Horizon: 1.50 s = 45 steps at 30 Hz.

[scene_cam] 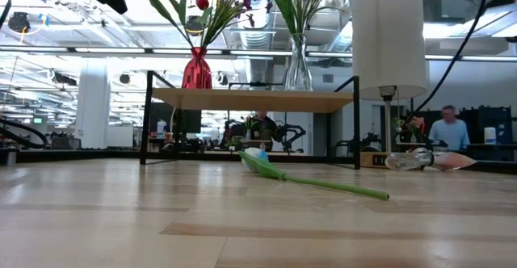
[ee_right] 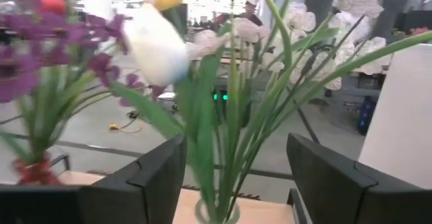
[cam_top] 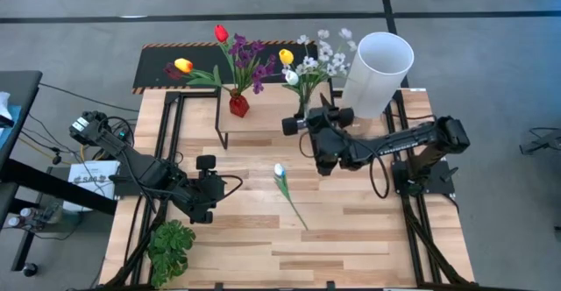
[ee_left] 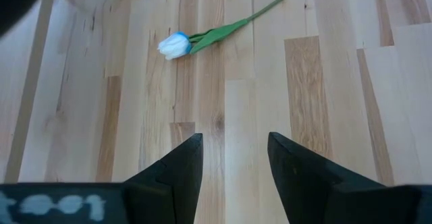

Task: Pick and place flowers into a vace then onto a shelf
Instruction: Put the white flower into the transparent vase on the shelf

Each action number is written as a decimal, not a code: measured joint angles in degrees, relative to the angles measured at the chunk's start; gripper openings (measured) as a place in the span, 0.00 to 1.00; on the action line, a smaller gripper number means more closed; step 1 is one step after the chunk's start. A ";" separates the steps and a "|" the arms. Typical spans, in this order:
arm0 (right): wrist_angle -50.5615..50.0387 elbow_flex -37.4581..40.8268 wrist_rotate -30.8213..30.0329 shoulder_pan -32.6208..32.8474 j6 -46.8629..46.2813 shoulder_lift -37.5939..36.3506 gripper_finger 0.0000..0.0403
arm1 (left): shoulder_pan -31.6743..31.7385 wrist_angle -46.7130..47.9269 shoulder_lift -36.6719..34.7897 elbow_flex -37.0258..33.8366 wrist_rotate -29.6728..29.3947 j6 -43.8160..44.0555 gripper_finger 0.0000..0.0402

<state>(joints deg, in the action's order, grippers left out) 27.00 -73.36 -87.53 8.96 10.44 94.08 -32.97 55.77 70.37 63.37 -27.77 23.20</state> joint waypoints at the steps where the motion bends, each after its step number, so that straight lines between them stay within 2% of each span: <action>1: 0.00 0.00 -0.04 0.68 0.00 0.00 0.62 | 0.02 0.00 0.00 0.00 0.01 0.00 0.39; 11: 0.04 0.00 -1.16 11.65 -1.88 0.00 0.62 | 0.02 0.01 0.00 0.00 0.15 -0.02 0.39; 18: 0.03 0.00 -2.46 18.90 -3.56 0.00 0.62 | 0.01 0.02 0.00 0.00 3.26 -2.41 0.39; 22: -0.71 -0.03 -1.05 21.63 -3.84 -0.02 0.58 | 0.00 0.02 0.00 0.00 3.39 -3.27 0.39; 25: -9.90 -0.07 6.61 23.44 -12.92 -0.07 0.52 | 0.02 0.02 0.00 0.00 3.41 -3.51 0.39; 30: -36.70 -0.07 30.61 21.90 -43.68 -0.05 0.37 | 0.02 0.02 0.00 0.00 3.99 -4.95 0.39; 33: -47.45 -0.07 44.36 19.34 -55.36 -0.02 0.28 | 0.02 0.02 0.00 0.00 6.10 -6.28 0.39; 37: -54.15 -0.07 57.97 16.79 -61.74 -0.02 0.19 | 0.02 0.02 0.00 0.00 8.09 -7.35 0.39; 41: -58.39 -0.07 74.86 13.97 -69.72 0.29 0.14 | 0.02 0.04 0.00 0.00 9.39 -7.15 0.39; 43: -58.19 -0.18 78.43 12.80 -73.64 2.45 0.13 | 0.02 0.12 0.00 0.00 9.55 -6.48 0.39; 45: -59.69 0.26 78.51 12.45 -76.30 3.79 0.13 | 0.02 0.49 0.00 0.00 9.53 -6.14 0.39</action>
<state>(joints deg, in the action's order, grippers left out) -32.68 -73.10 -9.02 21.41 -65.87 97.87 -32.95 56.25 70.37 63.37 -18.24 17.06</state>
